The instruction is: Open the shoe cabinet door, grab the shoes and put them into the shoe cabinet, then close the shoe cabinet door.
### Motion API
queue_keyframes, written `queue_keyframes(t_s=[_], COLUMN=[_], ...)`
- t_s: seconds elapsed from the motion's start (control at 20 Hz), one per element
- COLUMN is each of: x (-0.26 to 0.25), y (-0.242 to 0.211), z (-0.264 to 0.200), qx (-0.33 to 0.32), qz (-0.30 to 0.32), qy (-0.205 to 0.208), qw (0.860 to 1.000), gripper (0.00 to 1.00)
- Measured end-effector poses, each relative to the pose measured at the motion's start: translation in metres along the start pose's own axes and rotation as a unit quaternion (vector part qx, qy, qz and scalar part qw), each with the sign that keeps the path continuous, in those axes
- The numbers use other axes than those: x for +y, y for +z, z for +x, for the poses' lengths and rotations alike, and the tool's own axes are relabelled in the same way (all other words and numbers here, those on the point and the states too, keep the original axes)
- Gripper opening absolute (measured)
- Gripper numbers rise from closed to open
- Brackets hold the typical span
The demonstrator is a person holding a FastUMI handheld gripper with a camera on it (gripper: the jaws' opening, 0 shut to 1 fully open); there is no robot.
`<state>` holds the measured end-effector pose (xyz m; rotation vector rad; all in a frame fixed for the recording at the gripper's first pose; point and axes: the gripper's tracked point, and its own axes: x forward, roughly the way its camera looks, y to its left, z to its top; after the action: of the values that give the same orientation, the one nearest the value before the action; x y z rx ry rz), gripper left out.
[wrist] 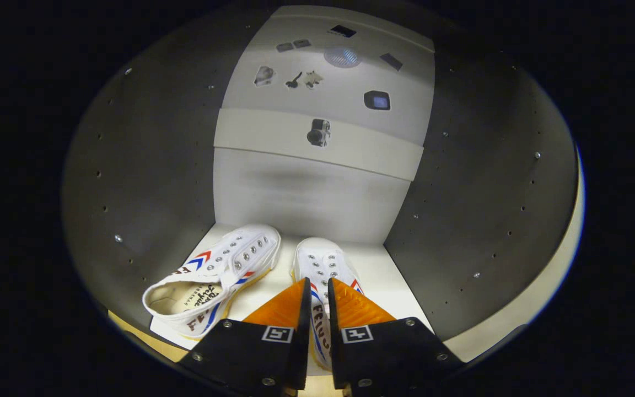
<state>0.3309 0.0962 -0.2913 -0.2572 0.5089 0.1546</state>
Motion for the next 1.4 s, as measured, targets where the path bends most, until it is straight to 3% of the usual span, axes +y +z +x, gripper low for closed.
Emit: queue_keyframes(t_s=[0.1,0.2,0.35,0.45,0.75,1.0,1.4], x=[-0.007,-0.01,-0.014,-0.016,-0.027,-0.046,-0.126], y=[0.006,0.012,0.02,0.025,0.036,0.028,0.009], z=[-0.018,-0.036,-0.07,-0.097,-0.182,-0.254,-0.357], qx=[-0.009,-0.02,-0.033,-0.045,-0.085,-0.101,-0.117], qz=[0.007,0.016,0.028,0.035,0.04,0.048,0.056], qy=[-0.003,0.001,0.011,0.017,0.029,0.032,-0.029], qw=[1.0,1.0,0.999,0.998,0.995,0.993,0.991], gripper=[0.24,0.39,0.71,0.81,0.93,0.94,0.95])
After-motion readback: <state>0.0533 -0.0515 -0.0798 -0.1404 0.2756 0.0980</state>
